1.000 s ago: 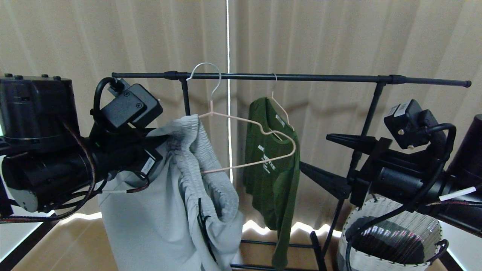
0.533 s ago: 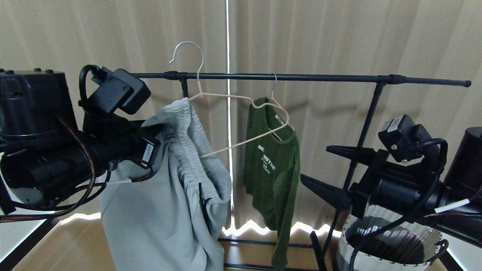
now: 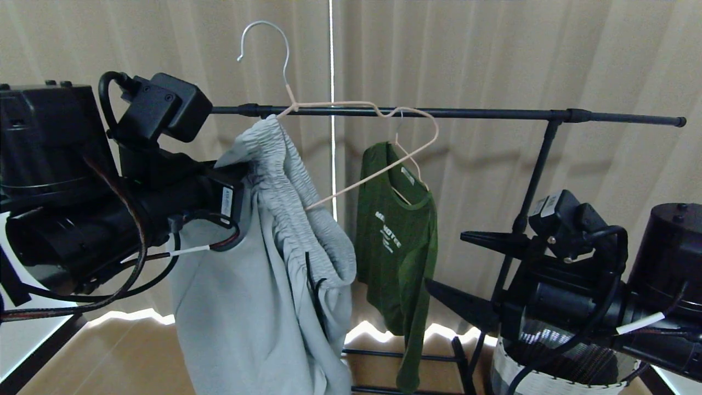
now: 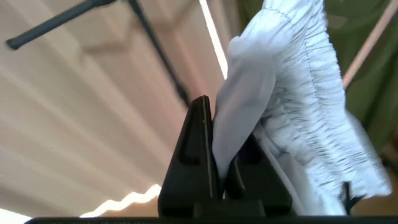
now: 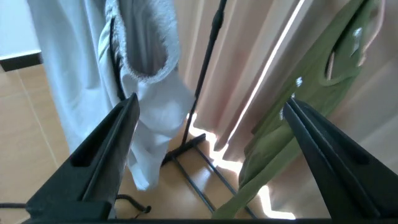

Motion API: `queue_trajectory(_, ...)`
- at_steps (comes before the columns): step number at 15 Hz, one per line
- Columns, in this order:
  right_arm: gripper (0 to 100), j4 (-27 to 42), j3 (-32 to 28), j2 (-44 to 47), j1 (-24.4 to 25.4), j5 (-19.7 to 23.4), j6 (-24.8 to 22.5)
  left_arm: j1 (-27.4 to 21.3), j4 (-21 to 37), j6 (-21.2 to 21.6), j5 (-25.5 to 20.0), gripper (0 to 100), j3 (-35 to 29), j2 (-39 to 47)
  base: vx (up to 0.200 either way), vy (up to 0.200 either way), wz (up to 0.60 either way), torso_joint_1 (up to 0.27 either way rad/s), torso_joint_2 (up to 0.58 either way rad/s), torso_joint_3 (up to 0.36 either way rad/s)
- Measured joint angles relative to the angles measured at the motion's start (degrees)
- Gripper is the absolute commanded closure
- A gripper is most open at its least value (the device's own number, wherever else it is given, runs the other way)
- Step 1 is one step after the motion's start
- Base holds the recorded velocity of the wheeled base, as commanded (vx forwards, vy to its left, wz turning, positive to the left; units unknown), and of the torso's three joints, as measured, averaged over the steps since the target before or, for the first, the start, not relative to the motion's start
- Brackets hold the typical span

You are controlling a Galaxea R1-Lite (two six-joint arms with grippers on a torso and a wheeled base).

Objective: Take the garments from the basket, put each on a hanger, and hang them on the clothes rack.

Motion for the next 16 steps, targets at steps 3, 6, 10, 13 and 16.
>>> queue_trajectory(3, 0, -1.7, -0.5, 1.4, 0.9, -0.2, 0.0, -0.5, -4.9, -0.4, -0.1, 100, -0.1, 0.9, 0.000, 0.000, 0.00, 0.000, 0.00, 0.000)
queue_trajectory(6, 0, -6.3, -0.7, 3.8, 1.8, -0.4, 0.4, -1.1, -6.3, -0.5, -0.3, 100, 0.3, 1.6, 0.000, 0.000, 0.00, 0.000, 0.00, 0.000)
queue_trajectory(10, 0, -8.8, -1.6, 7.1, 3.1, -1.6, 1.1, -3.8, -6.3, -0.4, -1.6, 100, 0.5, 0.9, 0.000, 0.000, 0.00, 0.000, 0.00, 0.000)
queue_trajectory(13, 0, -9.2, -1.9, 8.4, 3.3, -1.7, 1.2, -4.6, -6.3, -0.1, -3.9, 100, 0.8, 0.0, 0.000, 0.000, 0.00, 0.000, 0.00, 0.000)
queue_trajectory(16, 0, -9.5, -1.9, 9.0, 3.4, -1.7, 1.3, -4.7, -6.3, 0.0, -5.9, 100, 1.2, -0.4, 0.000, 0.000, 0.00, 0.000, 0.00, 0.000)
